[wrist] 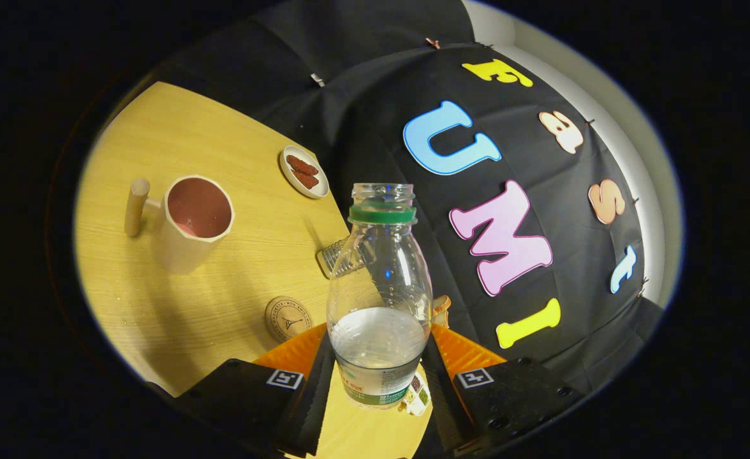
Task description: Take the bottle from table, then pour the juice into the cup, finally place the bottle on the coaster
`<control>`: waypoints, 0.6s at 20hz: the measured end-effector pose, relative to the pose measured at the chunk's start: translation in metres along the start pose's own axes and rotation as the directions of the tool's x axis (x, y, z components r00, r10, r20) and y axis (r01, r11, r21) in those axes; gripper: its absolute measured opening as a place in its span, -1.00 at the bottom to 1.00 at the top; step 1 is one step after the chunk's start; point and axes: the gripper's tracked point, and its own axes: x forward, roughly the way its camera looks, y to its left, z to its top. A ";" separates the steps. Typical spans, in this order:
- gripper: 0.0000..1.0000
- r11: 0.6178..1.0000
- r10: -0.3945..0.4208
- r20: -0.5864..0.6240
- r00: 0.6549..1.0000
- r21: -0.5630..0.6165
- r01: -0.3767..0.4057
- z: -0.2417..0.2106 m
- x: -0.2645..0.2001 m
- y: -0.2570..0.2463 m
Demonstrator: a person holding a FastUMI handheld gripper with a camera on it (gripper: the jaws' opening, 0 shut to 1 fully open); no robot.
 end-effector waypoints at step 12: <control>0.43 0.976 0.075 0.034 0.997 -0.210 -0.066 0.022 0.023 0.041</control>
